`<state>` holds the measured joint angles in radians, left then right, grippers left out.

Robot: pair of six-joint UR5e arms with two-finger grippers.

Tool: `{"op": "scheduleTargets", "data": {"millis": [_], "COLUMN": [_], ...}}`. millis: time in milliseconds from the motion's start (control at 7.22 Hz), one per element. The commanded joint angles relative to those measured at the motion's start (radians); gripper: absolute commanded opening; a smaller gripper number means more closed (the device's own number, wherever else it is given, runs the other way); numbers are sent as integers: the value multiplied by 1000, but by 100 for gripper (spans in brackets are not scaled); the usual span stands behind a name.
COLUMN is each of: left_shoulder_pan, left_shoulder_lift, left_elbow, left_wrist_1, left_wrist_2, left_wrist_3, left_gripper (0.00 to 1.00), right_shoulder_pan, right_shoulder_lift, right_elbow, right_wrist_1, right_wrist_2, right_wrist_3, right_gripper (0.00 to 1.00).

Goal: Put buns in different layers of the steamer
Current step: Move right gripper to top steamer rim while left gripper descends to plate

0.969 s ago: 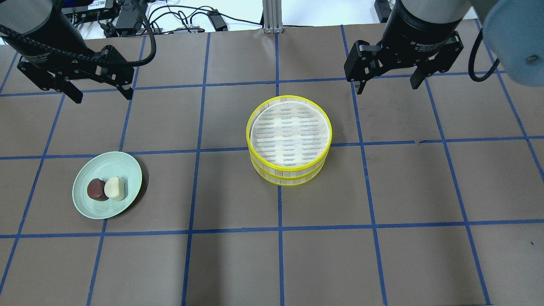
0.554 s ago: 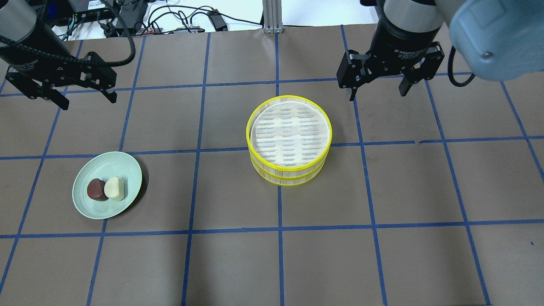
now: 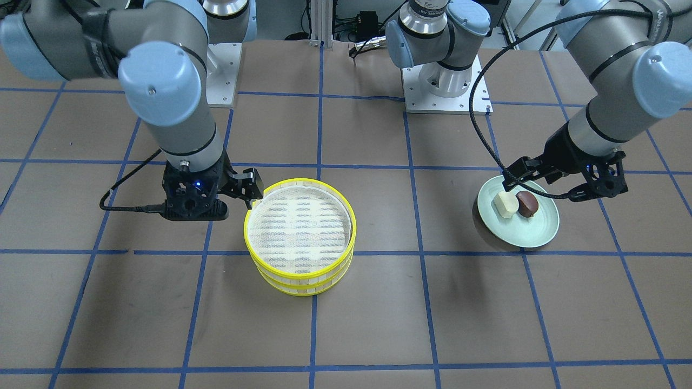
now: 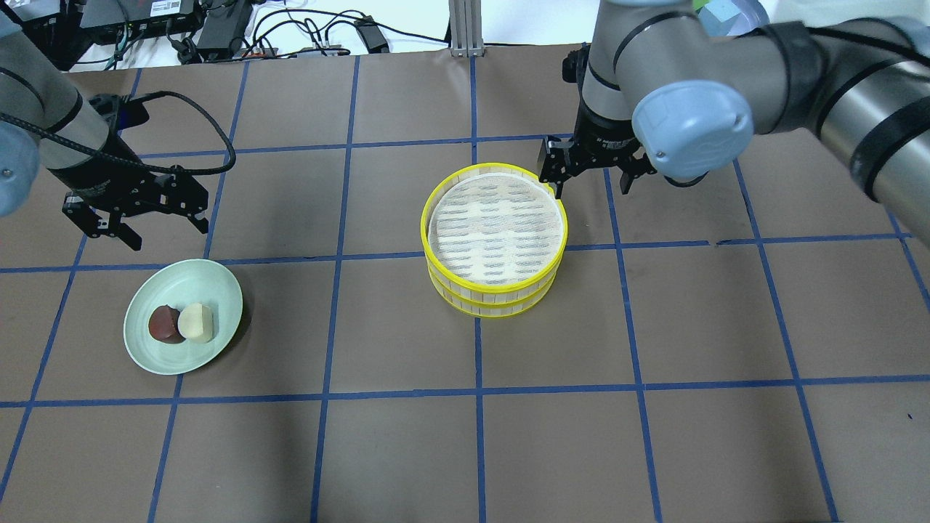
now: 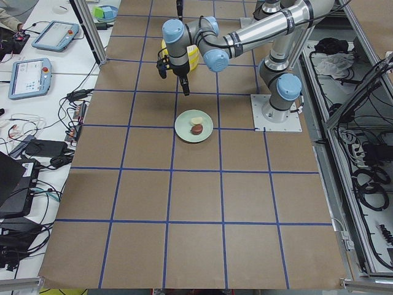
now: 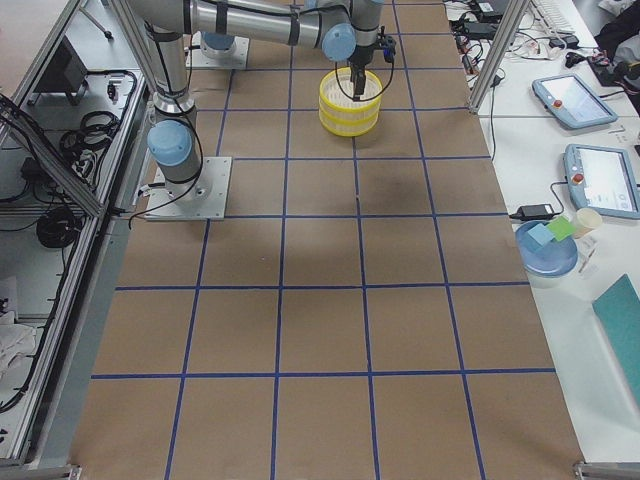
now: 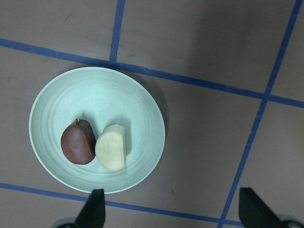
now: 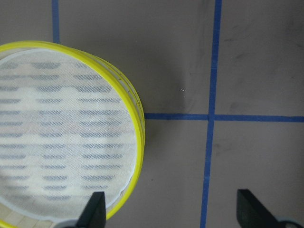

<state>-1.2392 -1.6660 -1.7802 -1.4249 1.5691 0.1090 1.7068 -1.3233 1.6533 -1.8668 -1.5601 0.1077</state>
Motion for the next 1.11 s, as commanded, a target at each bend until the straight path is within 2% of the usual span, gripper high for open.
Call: {"op": "scheduleTargets", "data": {"millis": [0,138,277,415,692,831,969], "left_shoulder_pan": [4,7,12,15,18,18,18], "left_shoulder_lift": [-104,-144,-177,-210,-245,-268,-290], "left_elbow": [-18,-18,-16,-12,-16,-16,-15], "left_wrist_1": [4,9,14,56,64,72,81], "left_wrist_2": [17,49,157,158,186,186,187], "left_wrist_3": [-8,10,55,86,238,242,245], "left_gripper": [100,94,94,79,80,80,82], "right_shoulder_pan": [2,2,2,2,1,1,-1], "right_shoulder_lift": [71,76,78,82,78,67,29], "right_elbow": [57,57,59,60,62,60,49], "right_wrist_1": [-71,-71,-66,-65,-63,-54,-29], "right_wrist_2": [70,63,55,54,52,52,57], "right_wrist_3": [3,3,4,7,10,10,7], "right_gripper": [81,60,41,27,10,5,3]}}
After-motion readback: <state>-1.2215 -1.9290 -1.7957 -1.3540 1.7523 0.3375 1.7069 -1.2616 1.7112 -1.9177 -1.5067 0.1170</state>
